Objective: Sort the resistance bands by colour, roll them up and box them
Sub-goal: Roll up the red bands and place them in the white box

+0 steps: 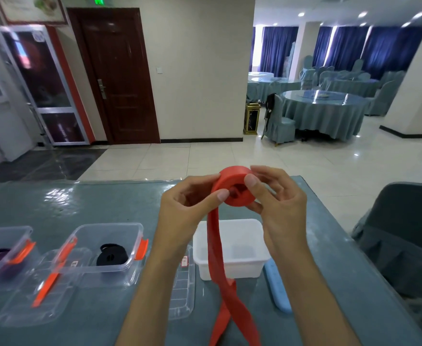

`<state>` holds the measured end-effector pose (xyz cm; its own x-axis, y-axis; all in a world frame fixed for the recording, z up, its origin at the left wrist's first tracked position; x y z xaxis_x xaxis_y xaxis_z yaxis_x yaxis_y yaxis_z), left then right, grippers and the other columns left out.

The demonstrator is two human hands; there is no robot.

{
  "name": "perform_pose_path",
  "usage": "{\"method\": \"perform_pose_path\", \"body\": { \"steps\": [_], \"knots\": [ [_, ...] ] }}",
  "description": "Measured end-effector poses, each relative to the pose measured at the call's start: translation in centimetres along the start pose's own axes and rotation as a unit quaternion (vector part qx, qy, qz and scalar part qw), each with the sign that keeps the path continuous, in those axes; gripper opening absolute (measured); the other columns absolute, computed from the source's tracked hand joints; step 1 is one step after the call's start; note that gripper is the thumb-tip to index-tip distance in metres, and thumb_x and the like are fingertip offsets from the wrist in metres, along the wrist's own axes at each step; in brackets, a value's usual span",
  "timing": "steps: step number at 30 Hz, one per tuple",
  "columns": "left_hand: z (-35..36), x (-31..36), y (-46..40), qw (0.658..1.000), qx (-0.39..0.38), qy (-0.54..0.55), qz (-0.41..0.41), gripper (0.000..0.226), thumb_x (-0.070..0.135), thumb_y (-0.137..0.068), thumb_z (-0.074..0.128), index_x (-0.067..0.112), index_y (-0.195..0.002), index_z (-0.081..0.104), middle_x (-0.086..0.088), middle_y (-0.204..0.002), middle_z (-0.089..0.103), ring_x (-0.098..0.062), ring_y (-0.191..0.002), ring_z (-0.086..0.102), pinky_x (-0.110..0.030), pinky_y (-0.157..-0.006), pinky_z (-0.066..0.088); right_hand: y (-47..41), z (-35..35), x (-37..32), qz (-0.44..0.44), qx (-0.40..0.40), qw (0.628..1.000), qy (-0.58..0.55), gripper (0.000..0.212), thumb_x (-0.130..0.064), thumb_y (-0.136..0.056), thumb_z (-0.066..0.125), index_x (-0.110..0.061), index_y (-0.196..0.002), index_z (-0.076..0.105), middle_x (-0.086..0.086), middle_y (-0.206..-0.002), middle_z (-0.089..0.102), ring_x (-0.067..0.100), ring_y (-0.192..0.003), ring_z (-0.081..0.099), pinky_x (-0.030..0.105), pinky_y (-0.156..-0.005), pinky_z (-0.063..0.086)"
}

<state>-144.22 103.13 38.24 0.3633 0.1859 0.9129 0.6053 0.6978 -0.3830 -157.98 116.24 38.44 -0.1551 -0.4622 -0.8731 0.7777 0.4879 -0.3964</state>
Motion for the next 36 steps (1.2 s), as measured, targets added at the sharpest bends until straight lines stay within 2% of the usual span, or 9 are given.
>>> {"method": "perform_pose_path", "body": {
  "steps": [4,7,12,17,19,23,28,31,36],
  "knots": [
    [-0.7,1.7,-1.2,0.999,-0.002,-0.03,0.022,0.04,0.019,-0.078,0.084,0.014,-0.116,0.073,-0.002,-0.105,0.081,-0.019,-0.102,0.077,-0.027,-0.089,0.061,-0.2,1.1,1.1,0.044,-0.046,0.997,-0.032,0.026,-0.026,-0.077,0.079,-0.01,-0.092,0.066,0.009,-0.102,0.077,0.03,-0.099,0.076,0.051,-0.088,0.062],
    [-1.0,2.0,-1.4,0.999,0.033,-0.017,0.021,0.044,0.025,-0.076,0.084,0.018,-0.116,0.07,0.0,-0.105,0.081,-0.018,-0.101,0.078,-0.023,-0.086,0.06,-0.4,1.1,0.7,0.042,-0.07,0.997,0.013,0.028,-0.022,-0.075,0.081,-0.006,-0.088,0.062,0.011,-0.102,0.078,0.032,-0.093,0.077,0.054,-0.086,0.062],
    [0.5,1.1,-0.4,1.0,0.015,-0.01,0.01,0.034,0.029,-0.08,0.078,0.025,-0.113,0.076,0.008,-0.108,0.08,-0.007,-0.106,0.074,-0.017,-0.085,0.057,-0.7,0.1,-0.7,0.001,-0.014,1.0,0.008,0.035,-0.026,-0.075,0.082,-0.019,-0.107,0.072,0.005,-0.106,0.078,0.025,-0.098,0.077,0.041,-0.078,0.065],
    [0.3,1.3,-0.5,0.999,0.026,-0.025,0.014,0.044,0.035,-0.073,0.082,0.031,-0.116,0.072,0.009,-0.105,0.08,-0.007,-0.104,0.075,-0.014,-0.083,0.056,0.0,0.3,1.1,0.042,-0.051,0.998,-0.01,0.029,-0.022,-0.077,0.081,-0.009,-0.096,0.063,0.017,-0.106,0.075,0.036,-0.103,0.074,0.058,-0.09,0.06],
    [0.3,0.9,-0.4,0.999,0.036,-0.026,0.002,0.047,0.039,-0.072,0.083,0.029,-0.116,0.07,0.008,-0.104,0.08,-0.008,-0.101,0.075,-0.016,-0.082,0.057,-0.3,-0.1,0.7,0.041,-0.053,0.998,0.022,0.031,-0.022,-0.076,0.082,-0.008,-0.092,0.06,0.016,-0.102,0.076,0.035,-0.099,0.076,0.054,-0.084,0.063],
    [0.8,-0.5,0.0,0.999,0.011,-0.034,-0.025,0.039,0.038,-0.075,0.081,0.024,-0.111,0.074,0.006,-0.106,0.079,-0.011,-0.105,0.074,-0.021,-0.087,0.059,-0.4,-0.6,-0.3,0.022,-0.028,0.999,0.016,0.038,-0.024,-0.072,0.085,-0.013,-0.104,0.068,0.012,-0.104,0.077,0.029,-0.098,0.076,0.046,-0.081,0.064],
    [0.5,0.0,-0.5,0.998,-0.017,-0.05,-0.018,0.045,0.027,-0.074,0.085,0.023,-0.117,0.075,0.004,-0.106,0.08,-0.014,-0.103,0.075,-0.025,-0.089,0.061,0.9,-0.2,2.7,0.089,-0.052,0.993,-0.053,0.039,-0.041,-0.061,0.094,-0.021,-0.08,0.065,0.014,-0.095,0.077,0.033,-0.094,0.075,0.053,-0.089,0.061],
    [0.0,-0.5,-0.6,0.997,0.006,-0.071,-0.029,0.052,0.038,-0.069,0.087,0.029,-0.118,0.073,0.006,-0.102,0.08,-0.013,-0.101,0.076,-0.025,-0.086,0.061,1.1,-0.8,2.8,0.088,-0.028,0.996,-0.011,0.037,-0.031,-0.067,0.089,-0.016,-0.077,0.057,0.014,-0.088,0.077,0.035,-0.089,0.076,0.052,-0.083,0.063],
    [0.1,-1.7,0.2,0.997,-0.006,-0.067,-0.044,0.051,0.035,-0.074,0.085,0.026,-0.122,0.07,0.006,-0.108,0.08,-0.012,-0.105,0.075,-0.026,-0.092,0.061,1.2,-1.2,1.4,0.053,0.023,0.998,-0.023,0.032,-0.017,-0.069,0.085,-0.015,-0.096,0.069,0.011,-0.097,0.078,0.028,-0.095,0.077,0.045,-0.078,0.065]
  ]
}}
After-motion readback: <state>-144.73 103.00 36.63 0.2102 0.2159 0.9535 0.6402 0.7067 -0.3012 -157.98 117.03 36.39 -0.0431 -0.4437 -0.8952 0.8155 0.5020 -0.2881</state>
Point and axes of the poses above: each hand's wrist, its own y-axis away from the middle knuckle, its own z-axis out of the palm, x = y × z, the point moved 10 cm from there along -y, towards the middle knuckle
